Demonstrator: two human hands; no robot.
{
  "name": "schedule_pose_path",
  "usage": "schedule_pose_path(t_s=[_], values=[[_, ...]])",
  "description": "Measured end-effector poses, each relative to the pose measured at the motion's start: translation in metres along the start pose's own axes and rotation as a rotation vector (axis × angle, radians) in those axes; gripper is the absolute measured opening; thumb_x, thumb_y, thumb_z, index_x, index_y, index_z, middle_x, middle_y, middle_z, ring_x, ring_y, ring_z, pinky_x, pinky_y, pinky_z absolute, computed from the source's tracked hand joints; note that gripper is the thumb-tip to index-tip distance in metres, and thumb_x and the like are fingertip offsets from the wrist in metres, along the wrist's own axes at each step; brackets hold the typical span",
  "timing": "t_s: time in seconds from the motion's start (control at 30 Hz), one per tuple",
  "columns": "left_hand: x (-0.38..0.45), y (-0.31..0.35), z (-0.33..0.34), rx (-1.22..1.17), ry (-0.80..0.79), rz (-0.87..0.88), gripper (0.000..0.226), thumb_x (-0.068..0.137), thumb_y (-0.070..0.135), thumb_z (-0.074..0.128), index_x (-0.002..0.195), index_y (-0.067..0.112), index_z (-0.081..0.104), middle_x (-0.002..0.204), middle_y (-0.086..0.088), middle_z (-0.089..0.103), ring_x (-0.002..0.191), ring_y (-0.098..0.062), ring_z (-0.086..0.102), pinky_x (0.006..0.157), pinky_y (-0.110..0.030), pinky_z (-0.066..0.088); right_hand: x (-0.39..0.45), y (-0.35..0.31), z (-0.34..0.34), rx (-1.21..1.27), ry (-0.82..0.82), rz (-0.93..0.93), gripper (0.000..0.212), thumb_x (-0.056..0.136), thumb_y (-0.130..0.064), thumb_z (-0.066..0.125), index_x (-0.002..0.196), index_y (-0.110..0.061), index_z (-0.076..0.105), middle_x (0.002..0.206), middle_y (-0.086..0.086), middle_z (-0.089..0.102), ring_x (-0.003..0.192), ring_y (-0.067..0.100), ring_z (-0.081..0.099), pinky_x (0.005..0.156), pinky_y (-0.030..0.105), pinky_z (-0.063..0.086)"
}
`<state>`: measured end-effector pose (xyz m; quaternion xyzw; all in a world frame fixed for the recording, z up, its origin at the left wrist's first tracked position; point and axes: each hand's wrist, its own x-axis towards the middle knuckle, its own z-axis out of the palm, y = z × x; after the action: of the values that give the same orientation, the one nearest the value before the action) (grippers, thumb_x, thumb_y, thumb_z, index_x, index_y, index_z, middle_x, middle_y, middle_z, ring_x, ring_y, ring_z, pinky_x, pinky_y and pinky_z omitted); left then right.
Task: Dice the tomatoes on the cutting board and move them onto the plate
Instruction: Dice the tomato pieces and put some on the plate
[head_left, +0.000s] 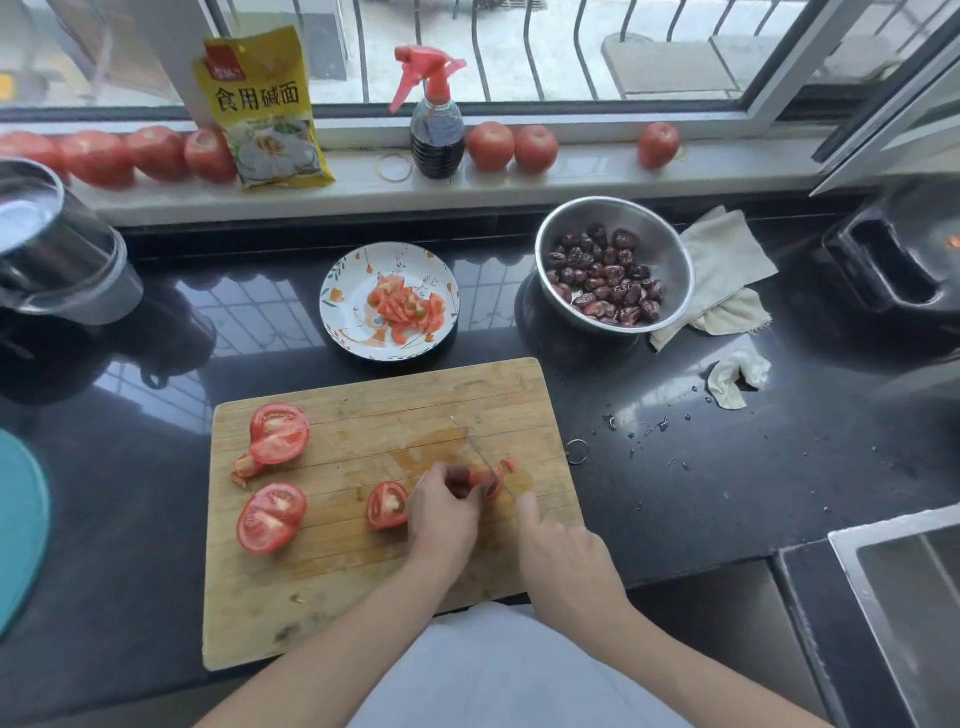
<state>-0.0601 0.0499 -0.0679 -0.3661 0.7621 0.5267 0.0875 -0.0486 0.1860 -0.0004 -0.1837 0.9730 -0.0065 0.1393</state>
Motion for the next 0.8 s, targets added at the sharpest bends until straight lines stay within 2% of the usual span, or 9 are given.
schedule_pose_path(t_s=[0.13, 0.2, 0.27, 0.37, 0.43, 0.5, 0.57, 0.63, 0.8], values=[[0.0, 0.001, 0.0, -0.002, -0.006, 0.009, 0.014, 0.09, 0.023, 0.08, 0.09, 0.025, 0.066, 0.096, 0.006, 0.07, 0.091, -0.012, 0.066, 0.073, -0.026, 0.05, -0.005, 0.006, -0.002, -0.028, -0.079, -0.039, 0.039, 0.071, 0.002, 0.054, 0.089, -0.023, 0.031, 0.049, -0.007, 0.035, 0.045, 0.02, 0.059, 0.041, 0.029, 0.026], [0.0, 0.001, 0.0, -0.012, -0.01, 0.009, 0.015, 0.09, 0.026, 0.08, 0.088, 0.026, 0.065, 0.095, 0.007, 0.069, 0.091, -0.011, 0.065, 0.067, -0.022, 0.044, -0.012, 0.011, -0.007, 0.015, -0.228, -0.015, 0.03, 0.084, -0.001, 0.044, 0.1, -0.021, 0.03, 0.06, -0.008, 0.033, 0.073, 0.026, 0.067, 0.054, 0.033, 0.035], [-0.001, 0.002, 0.0, -0.014, -0.007, 0.013, 0.017, 0.089, 0.03, 0.082, 0.086, 0.027, 0.065, 0.093, 0.008, 0.069, 0.089, -0.009, 0.063, 0.067, -0.023, 0.043, -0.012, 0.014, -0.004, 0.086, -0.243, 0.028, 0.027, 0.089, -0.001, 0.037, 0.1, -0.022, 0.025, 0.066, -0.007, 0.039, 0.084, 0.028, 0.067, 0.06, 0.035, 0.04], [0.0, 0.0, 0.001, -0.001, 0.003, 0.031, 0.02, 0.087, 0.029, 0.083, 0.082, 0.029, 0.064, 0.092, 0.007, 0.069, 0.087, -0.008, 0.063, 0.069, -0.023, 0.045, 0.011, 0.005, 0.007, 0.074, -0.166, 0.035, 0.03, 0.095, -0.003, 0.032, 0.121, -0.019, 0.032, 0.085, -0.001, 0.064, 0.086, 0.027, 0.07, 0.067, 0.038, 0.05], [0.0, -0.001, 0.001, 0.002, 0.011, 0.028, 0.019, 0.088, 0.025, 0.082, 0.082, 0.027, 0.064, 0.093, 0.005, 0.07, 0.086, -0.008, 0.063, 0.066, -0.019, 0.042, 0.032, -0.006, 0.012, 0.068, -0.088, 0.02, 0.037, 0.099, -0.008, 0.029, 0.136, -0.015, 0.03, 0.091, 0.003, 0.07, 0.085, 0.03, 0.071, 0.066, 0.038, 0.05], [-0.001, -0.002, 0.001, -0.001, 0.013, 0.033, 0.017, 0.088, 0.022, 0.081, 0.083, 0.027, 0.065, 0.093, 0.005, 0.07, 0.087, -0.007, 0.063, 0.066, -0.016, 0.04, 0.042, -0.012, 0.011, 0.11, -0.069, 0.014, 0.029, 0.101, -0.011, 0.031, 0.129, -0.014, 0.034, 0.089, 0.004, 0.07, 0.083, 0.032, 0.071, 0.06, 0.038, 0.045], [-0.002, -0.001, 0.001, -0.001, 0.013, 0.032, 0.021, 0.088, 0.02, 0.08, 0.081, 0.029, 0.062, 0.094, 0.006, 0.069, 0.088, -0.008, 0.063, 0.066, -0.015, 0.039, 0.043, -0.008, 0.009, 0.161, -0.068, 0.044, 0.01, 0.1, -0.012, 0.033, 0.108, -0.019, 0.033, 0.087, 0.006, 0.069, 0.082, 0.034, 0.069, 0.059, 0.038, 0.04], [-0.002, -0.001, 0.002, 0.01, 0.019, 0.031, 0.024, 0.089, 0.017, 0.078, 0.079, 0.03, 0.06, 0.094, 0.006, 0.068, 0.09, -0.011, 0.063, 0.065, -0.015, 0.039, 0.041, -0.001, 0.007, 0.202, -0.077, 0.102, 0.017, 0.097, -0.009, 0.035, 0.097, -0.021, 0.023, 0.087, 0.008, 0.068, 0.083, 0.035, 0.067, 0.059, 0.038, 0.038], [-0.002, -0.001, 0.004, 0.025, 0.029, 0.058, 0.024, 0.089, 0.016, 0.077, 0.08, 0.029, 0.06, 0.092, 0.004, 0.068, 0.09, -0.014, 0.063, 0.069, -0.02, 0.043, 0.028, 0.004, 0.006, 0.116, -0.124, 0.077, 0.027, 0.095, -0.002, 0.034, 0.117, -0.017, 0.031, 0.092, 0.006, 0.069, 0.087, 0.032, 0.068, 0.063, 0.035, 0.037]])
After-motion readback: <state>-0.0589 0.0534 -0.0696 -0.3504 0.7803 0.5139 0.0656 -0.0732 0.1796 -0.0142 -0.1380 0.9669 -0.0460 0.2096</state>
